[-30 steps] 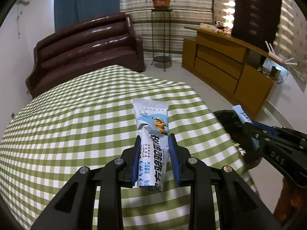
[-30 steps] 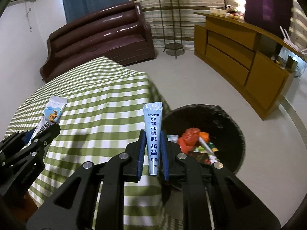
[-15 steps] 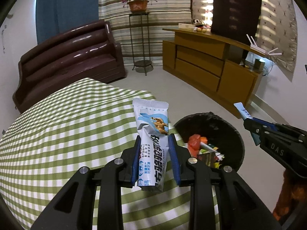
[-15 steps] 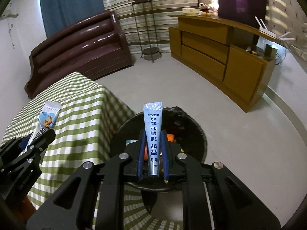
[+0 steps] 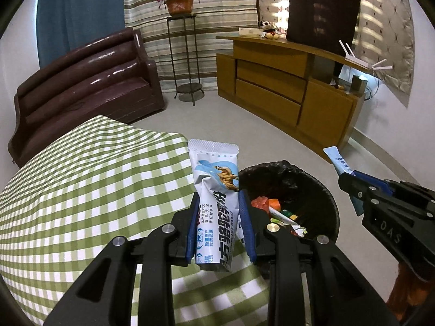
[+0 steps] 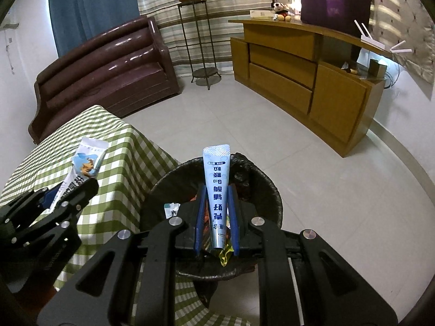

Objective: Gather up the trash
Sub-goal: 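Carry the snack packet and toothpaste tube over the bin with both tools, then open both tools over the bin to drop the packet and tube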

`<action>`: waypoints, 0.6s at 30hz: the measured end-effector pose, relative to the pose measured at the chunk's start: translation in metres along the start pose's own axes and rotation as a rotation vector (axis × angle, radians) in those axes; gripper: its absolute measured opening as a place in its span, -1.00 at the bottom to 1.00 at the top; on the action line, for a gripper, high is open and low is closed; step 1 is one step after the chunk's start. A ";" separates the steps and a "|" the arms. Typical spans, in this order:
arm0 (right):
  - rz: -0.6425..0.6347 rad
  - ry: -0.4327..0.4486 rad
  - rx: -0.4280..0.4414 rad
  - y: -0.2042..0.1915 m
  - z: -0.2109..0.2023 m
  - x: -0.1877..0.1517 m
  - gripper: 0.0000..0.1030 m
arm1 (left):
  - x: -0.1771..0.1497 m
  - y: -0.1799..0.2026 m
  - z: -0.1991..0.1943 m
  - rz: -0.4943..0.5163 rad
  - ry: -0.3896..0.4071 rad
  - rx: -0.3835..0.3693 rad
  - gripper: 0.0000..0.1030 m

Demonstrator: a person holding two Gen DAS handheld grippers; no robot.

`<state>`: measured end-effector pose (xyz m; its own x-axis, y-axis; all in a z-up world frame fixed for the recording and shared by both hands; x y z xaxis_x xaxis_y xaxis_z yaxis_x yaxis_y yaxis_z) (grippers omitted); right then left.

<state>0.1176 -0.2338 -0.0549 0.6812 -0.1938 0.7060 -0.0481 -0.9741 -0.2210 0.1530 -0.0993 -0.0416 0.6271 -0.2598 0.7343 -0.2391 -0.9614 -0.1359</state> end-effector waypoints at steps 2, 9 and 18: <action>0.004 -0.002 0.000 0.002 0.002 0.000 -0.69 | 0.001 0.004 0.005 0.005 -0.008 -0.003 -0.44; 0.018 -0.012 -0.007 0.009 0.014 0.001 -0.69 | 0.004 0.008 0.020 0.016 -0.028 -0.005 -0.44; 0.046 -0.010 -0.013 0.019 0.022 0.006 -0.67 | 0.008 0.014 0.027 0.032 -0.027 -0.012 -0.43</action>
<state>0.1374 -0.2507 -0.0695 0.6853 -0.2375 0.6884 -0.0895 -0.9656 -0.2440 0.1752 -0.1170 -0.0555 0.6391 -0.2928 0.7113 -0.2682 -0.9515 -0.1507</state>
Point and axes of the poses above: each gripper's, at about its wrist camera, not at the fingertips, and z roughly the way its jaws point, y to its right, x to its top, the point moved 3 cm from there along z, roughly the way its jaws point, and after that the axes turned 9 degrees about x, right-handed, at the moved point
